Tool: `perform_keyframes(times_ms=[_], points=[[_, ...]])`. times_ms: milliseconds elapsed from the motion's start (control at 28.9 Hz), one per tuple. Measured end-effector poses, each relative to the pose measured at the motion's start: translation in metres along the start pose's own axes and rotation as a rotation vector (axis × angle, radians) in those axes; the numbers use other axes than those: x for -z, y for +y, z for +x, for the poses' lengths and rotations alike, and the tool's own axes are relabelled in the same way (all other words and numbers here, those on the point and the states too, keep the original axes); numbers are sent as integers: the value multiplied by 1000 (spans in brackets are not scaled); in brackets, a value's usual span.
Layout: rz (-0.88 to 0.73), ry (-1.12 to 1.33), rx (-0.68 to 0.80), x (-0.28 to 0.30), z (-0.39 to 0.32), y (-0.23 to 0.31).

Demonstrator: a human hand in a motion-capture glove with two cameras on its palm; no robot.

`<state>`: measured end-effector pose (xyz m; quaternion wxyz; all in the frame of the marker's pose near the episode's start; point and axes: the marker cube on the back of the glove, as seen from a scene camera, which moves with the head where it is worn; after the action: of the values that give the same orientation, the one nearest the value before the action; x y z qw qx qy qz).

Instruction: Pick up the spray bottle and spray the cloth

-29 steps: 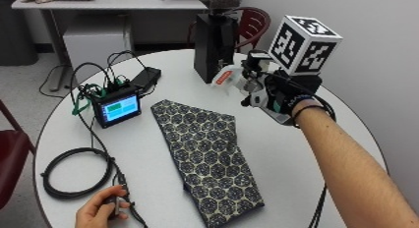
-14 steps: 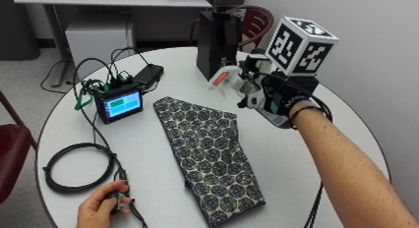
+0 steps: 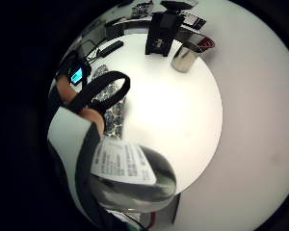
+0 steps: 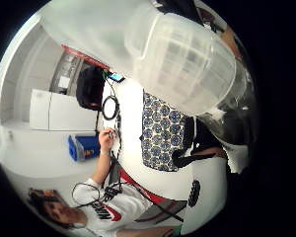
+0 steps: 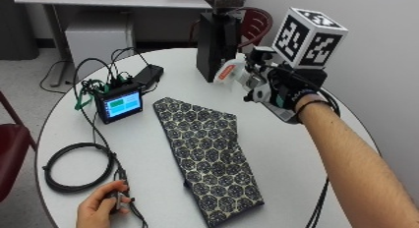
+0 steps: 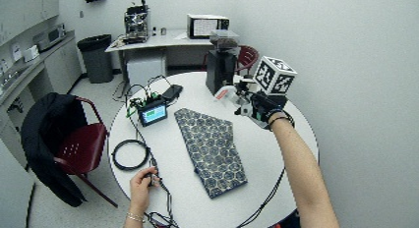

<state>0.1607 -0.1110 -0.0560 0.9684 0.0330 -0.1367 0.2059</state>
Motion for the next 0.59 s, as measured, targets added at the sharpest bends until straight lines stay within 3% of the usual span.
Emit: perform_keyframes(times_ms=[242, 415, 587], points=[[-157, 8, -57, -80, 24, 17], [-57, -36, -44, -38, 12, 7], [122, -234, -29, 12, -17, -6]])
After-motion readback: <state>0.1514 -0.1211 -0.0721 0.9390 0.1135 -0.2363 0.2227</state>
